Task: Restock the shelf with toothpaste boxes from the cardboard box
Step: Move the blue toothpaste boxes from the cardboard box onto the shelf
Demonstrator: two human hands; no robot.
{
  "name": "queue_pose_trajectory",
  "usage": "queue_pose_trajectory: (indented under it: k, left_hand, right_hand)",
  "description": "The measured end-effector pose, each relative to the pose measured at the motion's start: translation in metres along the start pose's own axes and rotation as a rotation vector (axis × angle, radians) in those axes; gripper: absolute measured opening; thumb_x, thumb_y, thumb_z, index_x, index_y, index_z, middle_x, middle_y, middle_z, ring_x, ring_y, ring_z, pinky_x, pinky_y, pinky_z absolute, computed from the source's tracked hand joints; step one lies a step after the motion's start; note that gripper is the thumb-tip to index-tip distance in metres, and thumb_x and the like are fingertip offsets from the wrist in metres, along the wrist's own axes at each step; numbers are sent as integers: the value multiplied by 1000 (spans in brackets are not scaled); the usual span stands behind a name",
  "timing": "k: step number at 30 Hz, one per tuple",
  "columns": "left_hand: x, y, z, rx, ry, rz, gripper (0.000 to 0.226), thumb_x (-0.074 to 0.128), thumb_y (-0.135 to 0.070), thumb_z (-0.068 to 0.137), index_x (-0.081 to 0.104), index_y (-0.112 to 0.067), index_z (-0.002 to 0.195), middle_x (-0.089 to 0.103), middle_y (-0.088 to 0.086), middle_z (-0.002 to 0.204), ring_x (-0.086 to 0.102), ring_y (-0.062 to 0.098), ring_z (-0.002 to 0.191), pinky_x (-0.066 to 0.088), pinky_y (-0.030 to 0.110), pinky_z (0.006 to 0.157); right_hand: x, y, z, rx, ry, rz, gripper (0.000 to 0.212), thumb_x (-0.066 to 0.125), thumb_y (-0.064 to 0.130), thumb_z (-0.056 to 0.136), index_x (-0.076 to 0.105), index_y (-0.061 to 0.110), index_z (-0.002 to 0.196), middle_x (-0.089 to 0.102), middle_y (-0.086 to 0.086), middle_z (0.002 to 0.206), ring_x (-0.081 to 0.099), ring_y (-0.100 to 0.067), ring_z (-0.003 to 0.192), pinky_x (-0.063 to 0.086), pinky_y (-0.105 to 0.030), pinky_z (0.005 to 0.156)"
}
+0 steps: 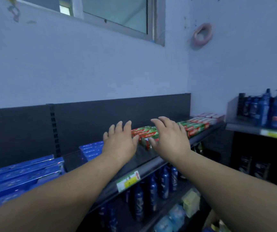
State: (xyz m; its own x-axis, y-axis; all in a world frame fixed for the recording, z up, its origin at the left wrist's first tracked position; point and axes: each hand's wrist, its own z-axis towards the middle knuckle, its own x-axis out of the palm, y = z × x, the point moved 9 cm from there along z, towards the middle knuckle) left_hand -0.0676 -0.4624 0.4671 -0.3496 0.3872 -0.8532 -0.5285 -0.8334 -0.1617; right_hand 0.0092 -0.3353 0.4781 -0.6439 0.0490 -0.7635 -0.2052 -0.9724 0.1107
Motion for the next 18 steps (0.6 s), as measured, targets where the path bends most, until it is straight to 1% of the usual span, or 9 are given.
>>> queue_pose_trajectory:
  k: [4, 10, 14, 18]
  left_hand:
    - [11, -101, -12, 93, -10, -45, 64, 36, -50, 97, 14, -24, 151, 15, 7, 159, 13, 30, 145, 17, 47, 116]
    - [36, -226, -41, 190, -4, -69, 64, 35, -51, 97, 14, -24, 151, 14, 7, 159, 13, 30, 145, 16, 47, 117]
    - [55, -290, -63, 237, 11, -95, 63, 35, -51, 97, 15, -24, 151, 16, 7, 159, 14, 30, 145, 16, 48, 116]
    - [84, -331, -80, 270, 91, -104, 63, 31, -51, 99, 11, -24, 152, 11, 6, 160, 10, 29, 146, 14, 48, 117]
  right_hand:
    - [-42, -85, -33, 87, -43, -67, 64, 55, 49, 89, 30, 32, 146, 27, 4, 155, 29, -21, 141, 19, -45, 117]
    - [-89, -194, -92, 182, -48, -134, 66, 59, 48, 87, 32, 31, 145, 28, 1, 155, 28, -23, 142, 21, -48, 116]
    - [-111, -260, -131, 248, -24, -181, 66, 56, 49, 89, 29, 32, 146, 25, 3, 156, 26, -22, 143, 19, -48, 117]
    - [-116, -317, -168, 334, 25, -193, 66, 54, 49, 91, 27, 32, 148, 22, 2, 157, 22, -22, 144, 17, -49, 118]
